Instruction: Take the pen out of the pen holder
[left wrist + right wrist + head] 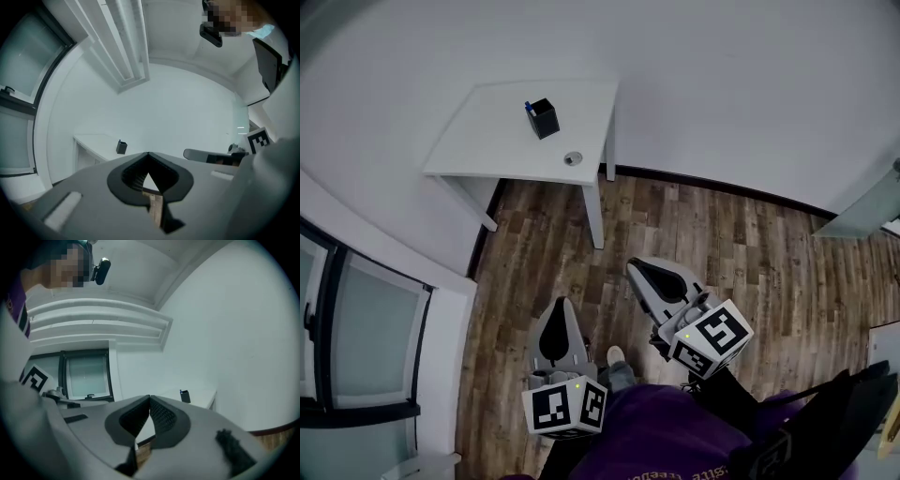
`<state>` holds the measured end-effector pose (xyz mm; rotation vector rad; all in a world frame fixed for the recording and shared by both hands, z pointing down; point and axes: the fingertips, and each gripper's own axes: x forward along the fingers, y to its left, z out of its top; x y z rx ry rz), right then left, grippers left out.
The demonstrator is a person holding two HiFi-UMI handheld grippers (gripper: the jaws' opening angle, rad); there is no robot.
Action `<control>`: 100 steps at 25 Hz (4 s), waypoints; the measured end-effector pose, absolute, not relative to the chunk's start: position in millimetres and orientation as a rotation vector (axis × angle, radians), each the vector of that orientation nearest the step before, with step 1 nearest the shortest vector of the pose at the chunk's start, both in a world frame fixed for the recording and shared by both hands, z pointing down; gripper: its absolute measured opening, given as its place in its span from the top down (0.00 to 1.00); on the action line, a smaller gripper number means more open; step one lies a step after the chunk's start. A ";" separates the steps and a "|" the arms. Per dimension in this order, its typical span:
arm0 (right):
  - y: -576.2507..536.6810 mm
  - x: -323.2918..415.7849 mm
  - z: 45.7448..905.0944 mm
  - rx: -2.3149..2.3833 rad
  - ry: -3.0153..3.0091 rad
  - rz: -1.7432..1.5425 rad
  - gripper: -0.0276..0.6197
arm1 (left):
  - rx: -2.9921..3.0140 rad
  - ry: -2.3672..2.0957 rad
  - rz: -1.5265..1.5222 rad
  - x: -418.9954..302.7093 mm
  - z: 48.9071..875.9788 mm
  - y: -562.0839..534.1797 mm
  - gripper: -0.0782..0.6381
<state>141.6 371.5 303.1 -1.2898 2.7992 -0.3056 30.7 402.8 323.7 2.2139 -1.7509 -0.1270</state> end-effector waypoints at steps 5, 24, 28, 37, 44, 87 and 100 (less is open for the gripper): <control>342.1 126.4 306.8 -1.279 2.813 -0.306 0.94 | 2.204 -1.753 -0.128 17.4 328.9 376.6 0.88; 278.8 98.2 328.8 -1.289 2.856 -0.356 0.94 | 2.140 -1.739 -0.128 -12.3 352.4 320.5 0.88; 250.2 96.9 330.0 -1.249 2.879 -0.354 0.94 | 2.111 -1.775 -0.140 -15.2 353.2 297.9 0.88; 176.9 91.1 318.7 -1.138 2.902 -0.357 0.94 | 2.084 -1.827 -0.155 -6.3 340.8 234.2 0.88; 131.6 92.9 318.4 -1.076 2.937 -0.367 0.94 | 2.050 -1.863 -0.162 -1.0 338.3 193.5 0.88; -80.5 -14.4 344.4 -1.057 3.005 -0.380 0.94 | 2.048 -1.852 -0.184 -98.2 348.7 -20.8 0.88; -126.4 -32.0 361.7 -1.177 3.001 -0.378 0.94 | 2.078 -1.791 -0.189 -125.2 359.4 -67.0 0.88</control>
